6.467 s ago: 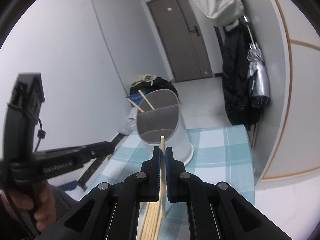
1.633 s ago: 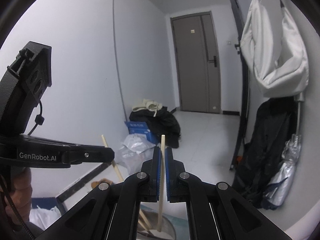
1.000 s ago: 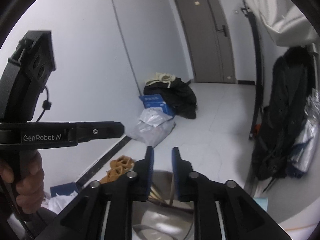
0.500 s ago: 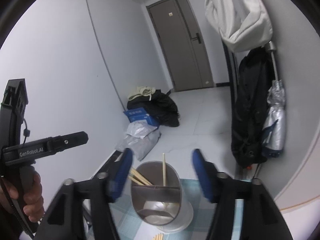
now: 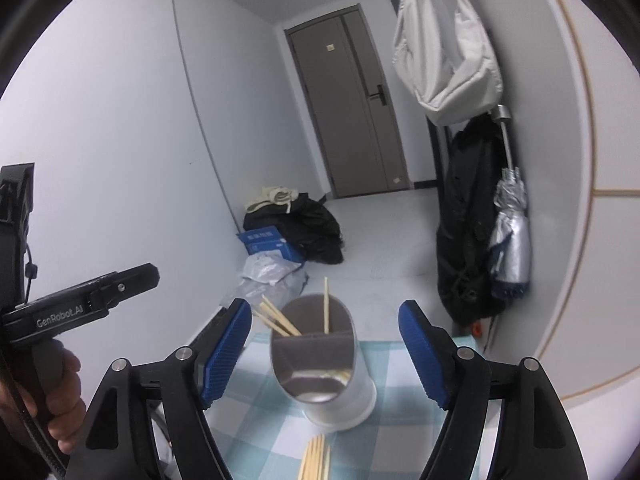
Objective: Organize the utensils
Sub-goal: 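Move both open tools back down to the chopsticks on the cloth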
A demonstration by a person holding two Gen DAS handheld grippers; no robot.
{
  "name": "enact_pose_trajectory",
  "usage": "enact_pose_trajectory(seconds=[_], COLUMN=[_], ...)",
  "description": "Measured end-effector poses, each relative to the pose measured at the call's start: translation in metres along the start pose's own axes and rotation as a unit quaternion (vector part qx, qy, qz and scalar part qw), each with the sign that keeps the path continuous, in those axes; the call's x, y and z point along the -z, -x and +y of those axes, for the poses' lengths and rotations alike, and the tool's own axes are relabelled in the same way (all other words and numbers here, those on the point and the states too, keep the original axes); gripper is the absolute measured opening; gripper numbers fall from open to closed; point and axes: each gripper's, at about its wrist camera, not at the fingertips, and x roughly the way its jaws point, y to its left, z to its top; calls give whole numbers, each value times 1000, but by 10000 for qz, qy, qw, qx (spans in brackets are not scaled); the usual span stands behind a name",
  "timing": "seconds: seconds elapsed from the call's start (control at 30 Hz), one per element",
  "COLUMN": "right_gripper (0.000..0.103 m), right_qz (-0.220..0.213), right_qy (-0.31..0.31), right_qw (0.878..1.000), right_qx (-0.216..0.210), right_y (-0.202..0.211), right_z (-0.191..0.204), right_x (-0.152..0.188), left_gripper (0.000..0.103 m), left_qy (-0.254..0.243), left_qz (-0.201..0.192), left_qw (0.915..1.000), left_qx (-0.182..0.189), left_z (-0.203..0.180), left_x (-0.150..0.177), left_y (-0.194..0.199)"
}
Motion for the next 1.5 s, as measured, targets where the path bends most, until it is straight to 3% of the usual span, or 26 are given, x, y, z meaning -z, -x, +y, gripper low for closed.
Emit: enact_pose_trajectory(seconds=[0.17,0.53,0.8,0.97,1.03,1.13,1.3,1.4,1.5], right_gripper=[77,77,77,76,76,66,66,60,58], right_qz=[170,492,1129,2077,2469,2928,3075,3189,3313], right_qy=[-8,41,119,271,360,596,873,977,1071], right_qw=[9997,9982,9930,9768,9675,9539,9468,9418,9367], right_qx=[155,330,330,436,405,287,380,410,366], right_y=[7,13,-12,-43,-54,-68,-87,-106,-123], right_z=[-3,-4,-8,-11,-10,-3,4,6,9], right_x=[20,67,107,141,153,166,172,172,172], left_gripper=[85,92,92,92,92,92,92,92,92], left_qy=[101,244,402,452,386,417,808,938,1050], left_qz=[-107,-167,372,1002,1041,1009,1046,1153,987], left_qw=[9997,9994,9975,9937,9935,9927,9896,9872,9860], left_qx=[-175,-202,-448,-203,-247,-504,-574,-579,-836], left_z=[1,9,24,30,31,37,59,67,73], left_x=[20,64,102,124,130,131,127,128,125], left_y=[5,0,-35,-65,-69,-71,-69,-73,-67])
